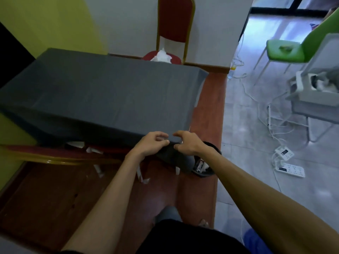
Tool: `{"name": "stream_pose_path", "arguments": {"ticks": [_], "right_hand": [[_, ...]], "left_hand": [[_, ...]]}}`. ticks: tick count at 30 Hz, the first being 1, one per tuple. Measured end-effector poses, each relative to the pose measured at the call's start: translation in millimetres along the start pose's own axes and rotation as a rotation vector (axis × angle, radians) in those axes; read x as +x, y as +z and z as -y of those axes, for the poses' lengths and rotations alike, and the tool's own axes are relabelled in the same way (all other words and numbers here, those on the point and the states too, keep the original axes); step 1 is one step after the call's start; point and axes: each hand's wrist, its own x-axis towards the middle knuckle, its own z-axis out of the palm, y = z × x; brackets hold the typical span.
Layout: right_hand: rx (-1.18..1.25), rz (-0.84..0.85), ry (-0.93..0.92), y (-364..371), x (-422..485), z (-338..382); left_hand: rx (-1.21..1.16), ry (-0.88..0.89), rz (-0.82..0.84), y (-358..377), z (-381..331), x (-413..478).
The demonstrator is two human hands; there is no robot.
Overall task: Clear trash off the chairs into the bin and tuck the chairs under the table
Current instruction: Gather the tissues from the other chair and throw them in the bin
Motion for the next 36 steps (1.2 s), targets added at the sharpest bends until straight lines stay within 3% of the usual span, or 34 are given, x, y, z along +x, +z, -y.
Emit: {"name": "stream_pose_path", "arguments": {"ticks": [9, 18, 25, 30, 36], "right_hand": [[-0.049, 0.002, -0.120, -46.5, 59.3, -23.8], [-0.154, 0.101, -0.153, -109.3, 116.2, -82.3], [-0.133, 0.100, -0.199, -170.2, 168.9, -129.0], [-0.114, 0.134, -0.268, -190.4, 210.4, -182.9], [-0.122, 0.164, -0.354, -234.6, 254.6, -299.4]], "left_hand": [[-0.070, -0.104, -0.219, 17.6, -15.0, 50.1], [-0.255, -0.246, -0.264, 68.7, -34.0, 110.4], [-0.306, -0.250, -0.376, 101.4, -77.8, 161.7], [-0.350, -0.197, -0.483, 133.9, -101.5, 217.7], [-0.470, -0.229, -0.600, 222.2, -127.5, 295.3]]}}
